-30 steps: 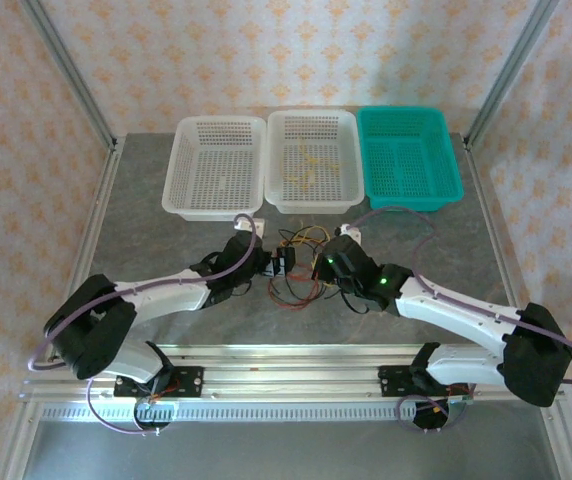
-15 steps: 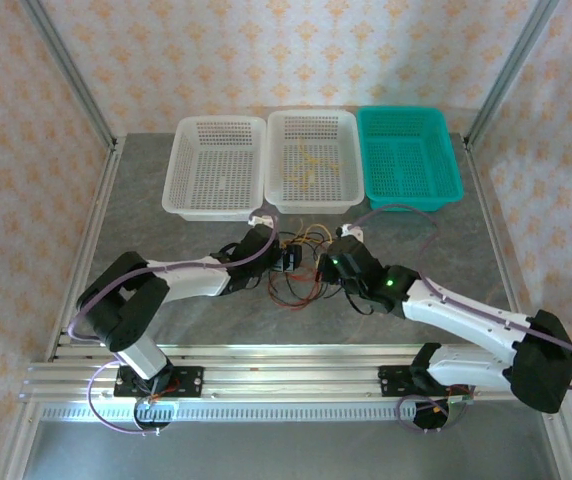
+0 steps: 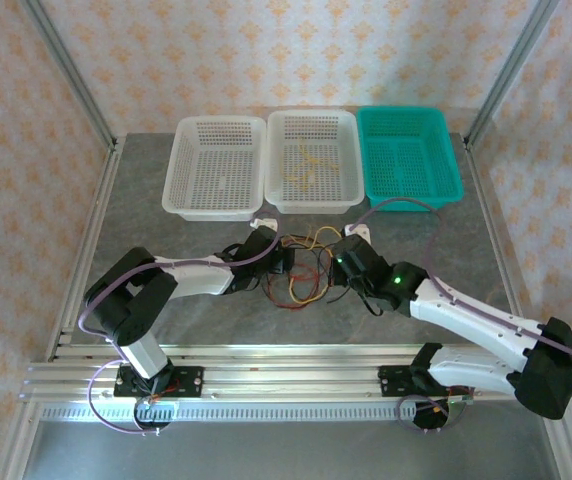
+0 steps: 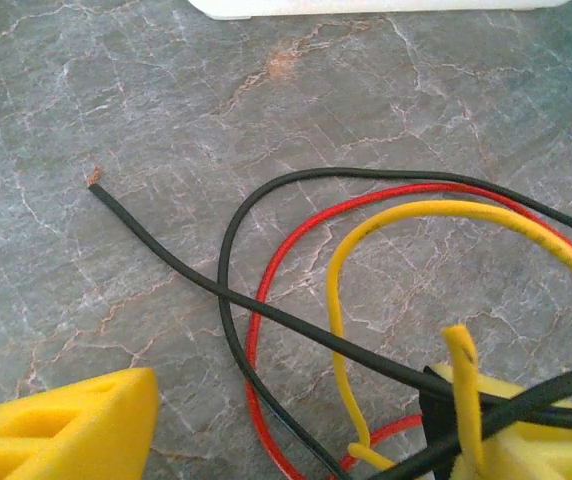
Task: Untangle the cables
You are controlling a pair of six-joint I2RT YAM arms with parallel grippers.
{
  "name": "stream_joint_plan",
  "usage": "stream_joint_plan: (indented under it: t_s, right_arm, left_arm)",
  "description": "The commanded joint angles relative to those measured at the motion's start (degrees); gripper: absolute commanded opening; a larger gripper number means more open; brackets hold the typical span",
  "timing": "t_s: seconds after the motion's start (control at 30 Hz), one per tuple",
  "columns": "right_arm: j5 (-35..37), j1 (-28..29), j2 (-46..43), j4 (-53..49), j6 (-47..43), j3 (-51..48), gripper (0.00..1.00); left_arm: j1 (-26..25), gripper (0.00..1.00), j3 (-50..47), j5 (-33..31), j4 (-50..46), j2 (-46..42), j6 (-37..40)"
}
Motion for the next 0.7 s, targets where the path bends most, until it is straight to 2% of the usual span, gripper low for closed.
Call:
stream_joint_plan:
  t_s: [0.0,0.17,0.23,0.43,0.67]
  right_arm:
    - [1.9,-0.3,1.2,-1.6,-1.1,2.2,0.0]
    - [-0.1,-0.4,4.9,-0.1,0.1,3.6,0.0]
    - [-0.7,-0.4,7.6,-0.2,0.6,4.7,0.0]
    - [-3.1,-0.4,13.4,-0.5,0.7,7.1,0.0]
    - [-5.8,-0.4,17.3,0.6,0.0,7.5,0.0]
  left_arm:
    - [0.6,0.62,0.3,0.9,1.9,0.4,0.4]
    - [0.6,0.48,-0.1,2.6,3.8,-0.3,0.8]
    - [0.6,0.4,0.0,2.8,4.1,-0.6,1.2]
    - [0.6,0.26,0.2,2.9,4.5,-1.4,1.7]
    - [0.6,0.21,-0.2,3.1,5.6,-2.1,1.2]
